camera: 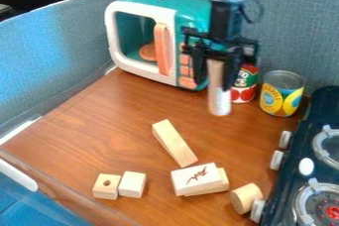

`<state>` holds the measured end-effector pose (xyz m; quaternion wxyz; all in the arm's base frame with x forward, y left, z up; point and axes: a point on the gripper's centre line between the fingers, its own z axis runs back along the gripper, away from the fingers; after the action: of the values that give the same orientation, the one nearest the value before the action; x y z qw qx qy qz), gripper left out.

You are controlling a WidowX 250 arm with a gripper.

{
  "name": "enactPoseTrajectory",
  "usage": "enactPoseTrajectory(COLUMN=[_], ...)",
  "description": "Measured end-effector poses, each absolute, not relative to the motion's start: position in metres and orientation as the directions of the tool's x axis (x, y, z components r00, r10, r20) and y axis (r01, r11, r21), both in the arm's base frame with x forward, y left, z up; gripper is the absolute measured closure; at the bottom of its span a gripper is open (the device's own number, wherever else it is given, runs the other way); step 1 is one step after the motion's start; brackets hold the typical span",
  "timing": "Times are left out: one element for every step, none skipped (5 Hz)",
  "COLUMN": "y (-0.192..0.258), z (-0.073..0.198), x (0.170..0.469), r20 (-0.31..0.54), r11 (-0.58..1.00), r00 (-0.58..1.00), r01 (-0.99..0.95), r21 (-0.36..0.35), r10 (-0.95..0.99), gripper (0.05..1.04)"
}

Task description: Took the cylinder shaped object and put it on top of the two box shaped bars

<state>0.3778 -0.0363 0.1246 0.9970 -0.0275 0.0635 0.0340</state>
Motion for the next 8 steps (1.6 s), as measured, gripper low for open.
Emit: enactPoseTrajectory(y=[-0.078,-0.081,-0.073,-0.057,-0.045,-0.039,-0.04,-0.046], z=[0.109,0.13,0.129,0.134,0.131,0.12,0.118,0.11], x=[0.344,0.309,0.29,0.283,0.285,0.288,0.292,0.291], r20=[-0.257,-0.272,-0.354,-0.359,-0.342,-0.31,-0.28,-0.291], r11=[0.998,0.999,0.999,0.996,0.993,0.993,0.996,0.998], r00=[0.965,0.962,0.935,0.93,0.934,0.944,0.955,0.955], r01=[0.047,0.025,-0.025,-0.09,-0.116,-0.118,-0.093,-0.063], r21=[-0.039,-0.031,-0.026,-0.027,-0.006,0.002,0.012,0.007], r10=[-0.056,-0.033,0.015,0.074,0.107,0.113,0.093,0.063], gripper=[0.504,0.504,0.504,0.504,0.504,0.504,0.504,0.504])
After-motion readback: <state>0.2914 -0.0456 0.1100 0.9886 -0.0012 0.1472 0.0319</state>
